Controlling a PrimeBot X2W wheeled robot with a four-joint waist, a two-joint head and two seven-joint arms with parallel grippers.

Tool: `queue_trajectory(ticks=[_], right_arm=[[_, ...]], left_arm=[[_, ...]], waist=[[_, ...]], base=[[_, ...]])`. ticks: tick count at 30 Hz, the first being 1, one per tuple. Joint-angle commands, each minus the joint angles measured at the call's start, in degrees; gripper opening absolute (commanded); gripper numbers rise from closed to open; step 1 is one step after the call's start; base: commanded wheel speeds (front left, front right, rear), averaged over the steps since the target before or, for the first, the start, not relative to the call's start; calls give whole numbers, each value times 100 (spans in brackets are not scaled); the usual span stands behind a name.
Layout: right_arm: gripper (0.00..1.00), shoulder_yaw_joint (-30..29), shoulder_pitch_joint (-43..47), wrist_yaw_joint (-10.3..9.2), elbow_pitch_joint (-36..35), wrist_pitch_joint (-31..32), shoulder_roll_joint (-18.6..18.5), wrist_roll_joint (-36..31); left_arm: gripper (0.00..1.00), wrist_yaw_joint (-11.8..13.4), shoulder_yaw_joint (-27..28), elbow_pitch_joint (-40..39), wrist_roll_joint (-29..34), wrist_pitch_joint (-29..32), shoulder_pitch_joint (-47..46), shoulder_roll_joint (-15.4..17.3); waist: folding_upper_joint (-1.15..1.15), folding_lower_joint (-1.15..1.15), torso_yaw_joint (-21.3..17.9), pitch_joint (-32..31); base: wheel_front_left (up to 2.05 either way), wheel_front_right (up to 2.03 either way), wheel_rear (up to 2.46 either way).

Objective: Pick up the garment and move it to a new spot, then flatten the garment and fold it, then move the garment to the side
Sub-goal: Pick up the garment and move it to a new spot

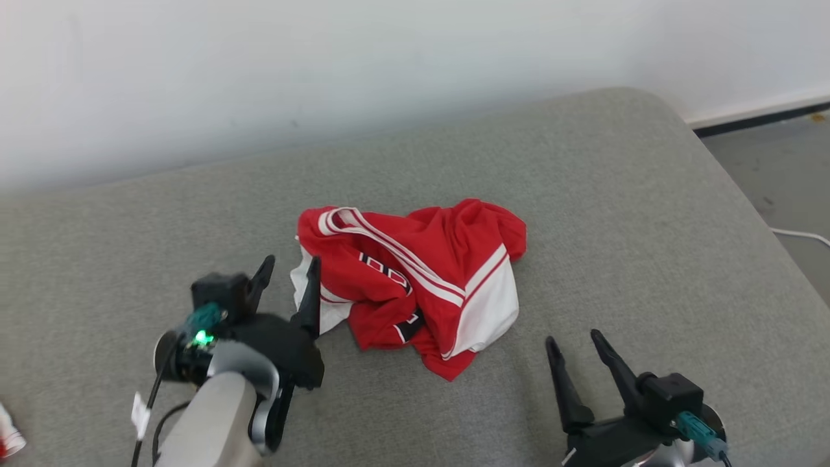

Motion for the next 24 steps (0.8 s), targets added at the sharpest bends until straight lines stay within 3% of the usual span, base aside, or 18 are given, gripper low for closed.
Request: queue_trajectory(ticks=[1, 9, 15, 24], right_arm=[[100, -58, 93, -14, 6, -5, -9, -49], [100, -444, 347, -14, -63, 30, -8, -242], [100, -604, 499, -14, -92, 34, -8, -378], [100, -600, 683, -14, -105, 71, -9, -379]], left_arm=[[100, 45, 64, -104, 2, -93, 179, 26], [100, 372, 1010, -2083, 377, -231, 1739, 127], [100, 220, 1496, -3076, 887, -233, 2876, 7], [100, -99, 1930, -3230, 1361, -234, 3799, -48]], waist=[[0, 0, 201, -192], [0, 0, 584, -503], [0, 0, 809, -668], [0, 0, 1002, -799]], base=[[0, 0, 0], [0, 0, 0], [0, 0, 0], [0, 0, 0]])
